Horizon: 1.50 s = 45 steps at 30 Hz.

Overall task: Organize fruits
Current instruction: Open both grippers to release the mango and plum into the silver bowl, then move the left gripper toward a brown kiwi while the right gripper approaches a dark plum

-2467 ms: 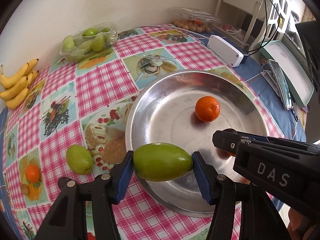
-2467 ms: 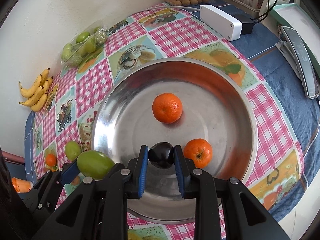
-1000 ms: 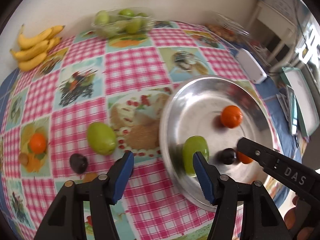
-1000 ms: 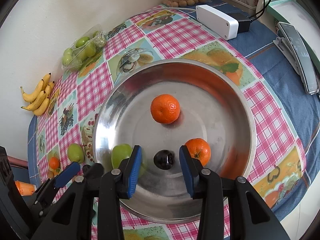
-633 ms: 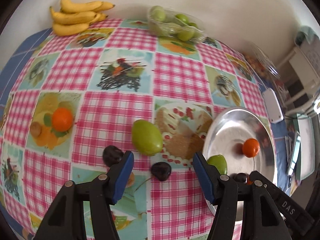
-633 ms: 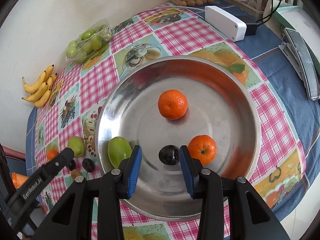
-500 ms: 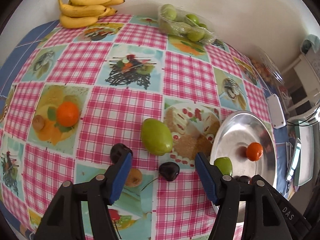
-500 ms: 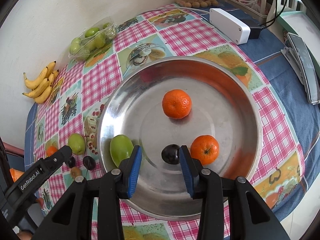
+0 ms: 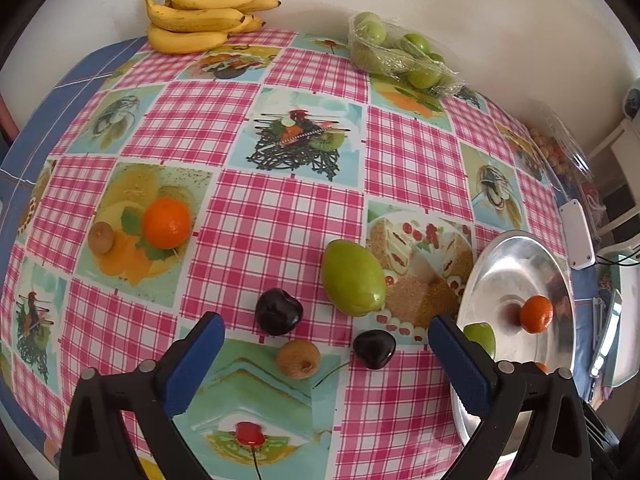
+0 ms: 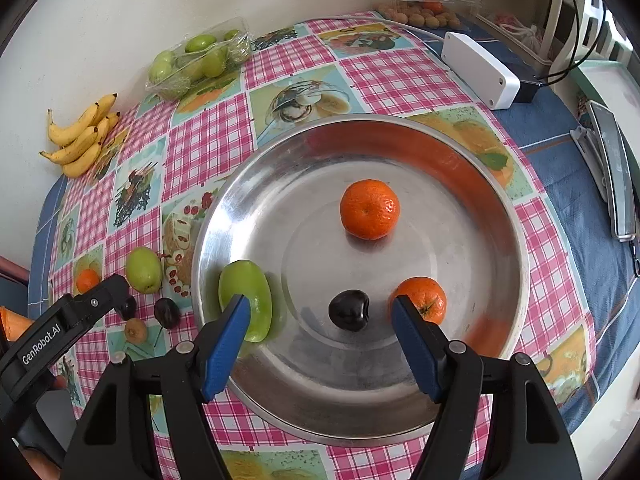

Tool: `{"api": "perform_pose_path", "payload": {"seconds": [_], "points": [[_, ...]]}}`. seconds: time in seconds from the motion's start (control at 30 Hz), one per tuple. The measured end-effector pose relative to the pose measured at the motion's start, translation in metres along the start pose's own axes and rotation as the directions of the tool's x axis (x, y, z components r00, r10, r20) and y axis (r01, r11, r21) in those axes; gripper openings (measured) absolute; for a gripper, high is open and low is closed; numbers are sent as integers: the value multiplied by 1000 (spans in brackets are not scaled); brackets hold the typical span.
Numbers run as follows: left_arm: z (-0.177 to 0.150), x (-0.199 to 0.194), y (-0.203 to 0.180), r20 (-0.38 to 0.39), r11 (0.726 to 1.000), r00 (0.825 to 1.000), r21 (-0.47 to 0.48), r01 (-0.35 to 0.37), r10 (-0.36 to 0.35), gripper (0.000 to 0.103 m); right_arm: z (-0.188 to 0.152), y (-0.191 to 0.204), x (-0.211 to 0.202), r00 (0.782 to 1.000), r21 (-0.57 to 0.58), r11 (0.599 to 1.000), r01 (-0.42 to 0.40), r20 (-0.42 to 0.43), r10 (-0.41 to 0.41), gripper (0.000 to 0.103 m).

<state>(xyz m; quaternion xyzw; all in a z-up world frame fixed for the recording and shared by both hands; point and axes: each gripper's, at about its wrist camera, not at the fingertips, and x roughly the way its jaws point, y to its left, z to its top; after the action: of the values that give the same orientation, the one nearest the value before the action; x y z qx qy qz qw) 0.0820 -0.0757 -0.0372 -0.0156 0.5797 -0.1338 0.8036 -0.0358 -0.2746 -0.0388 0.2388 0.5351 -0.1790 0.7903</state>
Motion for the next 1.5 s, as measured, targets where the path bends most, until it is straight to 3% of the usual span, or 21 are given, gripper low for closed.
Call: {"api": "perform_pose_path", "payload": {"seconds": [0.2,0.3,0.4,0.5,1.03,1.23,1.5], "points": [[-2,5,2,-11,1000,1000,2,-17,17,103,0,0,3,1000,-10,1000,18,-8,-18,76],[-2,6,2,-12,1000,1000,6,-25,25,103,0,0,4,1000,-7,1000,22,-6,-22,87],[-2,8,2,-13,1000,999,9,-29,29,103,0,-1,4,1000,-8,1000,21,-5,-21,87],[-3,9,2,-11,999,999,19,-41,41,103,-1,1,4,1000,-18,1000,17,2,-17,95],[-5,10,-1,-27,999,999,45,-19,20,103,0,5,5,1000,-52,998,24,4,-23,95],[-6,7,-3,-25,998,1000,63,-4,6,103,-1,7,6,1000,-45,999,-28,-13,27,95],[-2,-3,8,-9,998,1000,69,-1,2,103,-3,16,5,1000,-61,998,-29,-5,29,95]]}}
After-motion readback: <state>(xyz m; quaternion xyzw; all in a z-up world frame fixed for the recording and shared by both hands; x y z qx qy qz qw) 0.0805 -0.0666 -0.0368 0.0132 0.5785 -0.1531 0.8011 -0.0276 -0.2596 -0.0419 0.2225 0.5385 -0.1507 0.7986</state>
